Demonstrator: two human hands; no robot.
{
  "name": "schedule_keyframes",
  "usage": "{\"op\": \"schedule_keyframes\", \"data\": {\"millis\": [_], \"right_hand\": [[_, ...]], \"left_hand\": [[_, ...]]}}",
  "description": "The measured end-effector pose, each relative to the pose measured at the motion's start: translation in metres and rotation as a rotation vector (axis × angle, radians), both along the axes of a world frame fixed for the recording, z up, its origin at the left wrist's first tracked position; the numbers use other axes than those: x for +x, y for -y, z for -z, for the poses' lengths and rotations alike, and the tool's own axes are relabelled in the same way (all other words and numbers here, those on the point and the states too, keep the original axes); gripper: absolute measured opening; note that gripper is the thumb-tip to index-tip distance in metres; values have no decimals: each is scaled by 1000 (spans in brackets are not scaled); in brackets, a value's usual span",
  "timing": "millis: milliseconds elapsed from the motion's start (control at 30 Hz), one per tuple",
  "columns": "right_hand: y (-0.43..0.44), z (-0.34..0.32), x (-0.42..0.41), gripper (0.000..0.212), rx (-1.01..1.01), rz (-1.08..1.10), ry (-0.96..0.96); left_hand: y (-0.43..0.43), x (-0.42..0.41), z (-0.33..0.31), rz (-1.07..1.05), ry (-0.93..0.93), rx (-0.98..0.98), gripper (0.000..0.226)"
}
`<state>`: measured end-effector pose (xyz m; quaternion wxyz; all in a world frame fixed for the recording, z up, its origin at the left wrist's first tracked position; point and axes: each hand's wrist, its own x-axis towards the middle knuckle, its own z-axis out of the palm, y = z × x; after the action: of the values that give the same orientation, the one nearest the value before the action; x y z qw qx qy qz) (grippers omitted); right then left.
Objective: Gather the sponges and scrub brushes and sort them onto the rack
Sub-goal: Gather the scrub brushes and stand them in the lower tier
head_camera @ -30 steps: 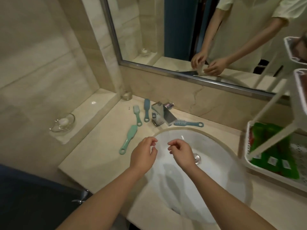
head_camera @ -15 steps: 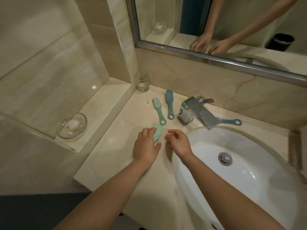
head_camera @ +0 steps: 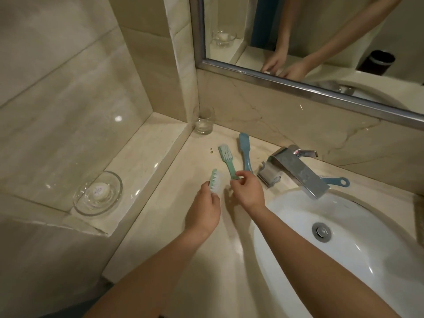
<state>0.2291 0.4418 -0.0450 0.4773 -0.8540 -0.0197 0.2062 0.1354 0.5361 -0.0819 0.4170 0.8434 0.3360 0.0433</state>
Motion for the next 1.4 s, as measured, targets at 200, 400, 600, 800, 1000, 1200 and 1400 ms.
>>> {"op": "schedule_keyframes", "data": {"millis": [200, 400, 600, 800, 1000, 1200, 1400], "right_hand": [[-17, 7, 20, 24, -547, -206, 177], [-21, 5, 23, 25, -659, -213, 12], [-5, -5, 10, 15, -681, -374, -96], [27, -1, -14, 23, -434, -407, -142], [88, -13, -37, 25, -123, -243, -214], [160, -23, -54, 20, -17, -114, -246], [244, -25, -75, 20, -20, -58, -255]], "left_hand": [[-17, 0, 6, -113, 104, -428, 27], [-22, -4, 13, -182, 114, -518, 24], [-14, 3, 8, -223, 152, -655, 22], [6, 3, -9, -219, 172, -648, 23], [51, 1, -35, -196, 243, -669, 25], [115, -7, -44, -108, 194, -596, 19], [181, -11, -52, 65, 103, -562, 13]]}}
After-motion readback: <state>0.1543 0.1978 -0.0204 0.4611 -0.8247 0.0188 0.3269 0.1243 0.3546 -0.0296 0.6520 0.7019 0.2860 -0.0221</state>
